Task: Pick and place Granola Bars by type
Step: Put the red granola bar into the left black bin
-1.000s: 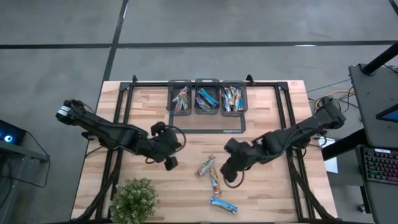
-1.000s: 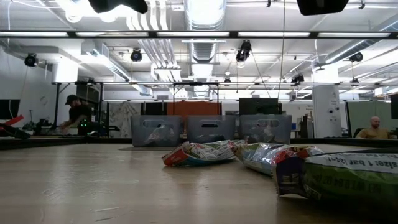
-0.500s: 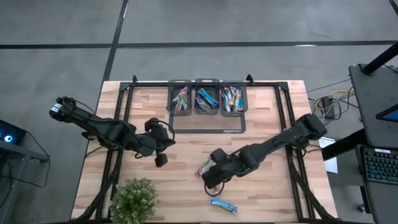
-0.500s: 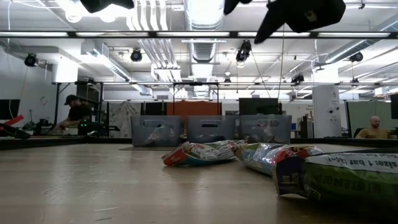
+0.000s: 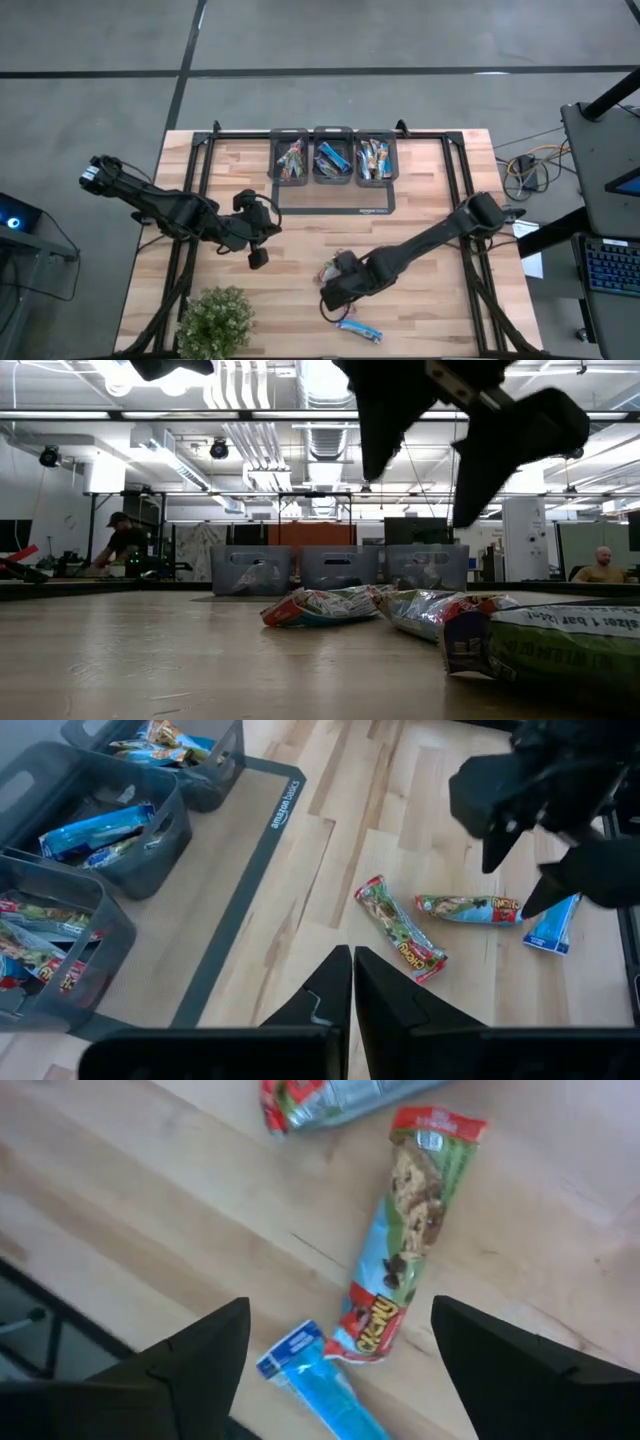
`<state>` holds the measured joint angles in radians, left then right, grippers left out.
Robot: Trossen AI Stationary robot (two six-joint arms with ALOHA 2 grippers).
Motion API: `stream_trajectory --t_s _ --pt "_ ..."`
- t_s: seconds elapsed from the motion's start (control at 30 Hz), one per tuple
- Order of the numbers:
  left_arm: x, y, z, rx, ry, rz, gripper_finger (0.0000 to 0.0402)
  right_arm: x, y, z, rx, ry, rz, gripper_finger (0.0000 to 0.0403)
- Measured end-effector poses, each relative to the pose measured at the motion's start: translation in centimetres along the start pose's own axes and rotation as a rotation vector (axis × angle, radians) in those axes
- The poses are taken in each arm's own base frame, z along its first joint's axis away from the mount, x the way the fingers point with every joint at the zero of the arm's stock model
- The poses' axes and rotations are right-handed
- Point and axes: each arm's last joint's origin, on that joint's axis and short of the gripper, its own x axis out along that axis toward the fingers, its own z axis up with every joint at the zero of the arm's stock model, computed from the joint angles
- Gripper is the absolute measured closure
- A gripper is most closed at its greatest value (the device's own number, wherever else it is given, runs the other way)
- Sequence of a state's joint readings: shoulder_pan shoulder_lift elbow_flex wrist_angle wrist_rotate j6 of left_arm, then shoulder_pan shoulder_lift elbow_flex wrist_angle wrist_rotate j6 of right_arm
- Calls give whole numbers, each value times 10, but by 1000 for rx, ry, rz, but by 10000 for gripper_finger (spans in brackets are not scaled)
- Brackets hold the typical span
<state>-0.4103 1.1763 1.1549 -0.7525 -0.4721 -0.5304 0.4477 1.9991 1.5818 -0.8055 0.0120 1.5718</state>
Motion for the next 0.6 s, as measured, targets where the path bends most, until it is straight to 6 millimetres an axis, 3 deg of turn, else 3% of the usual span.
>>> stream_trajectory --t_s 0.6 --pt "0 2 -3 13 26 14 401 57 -12 3 11 28 -171 130"
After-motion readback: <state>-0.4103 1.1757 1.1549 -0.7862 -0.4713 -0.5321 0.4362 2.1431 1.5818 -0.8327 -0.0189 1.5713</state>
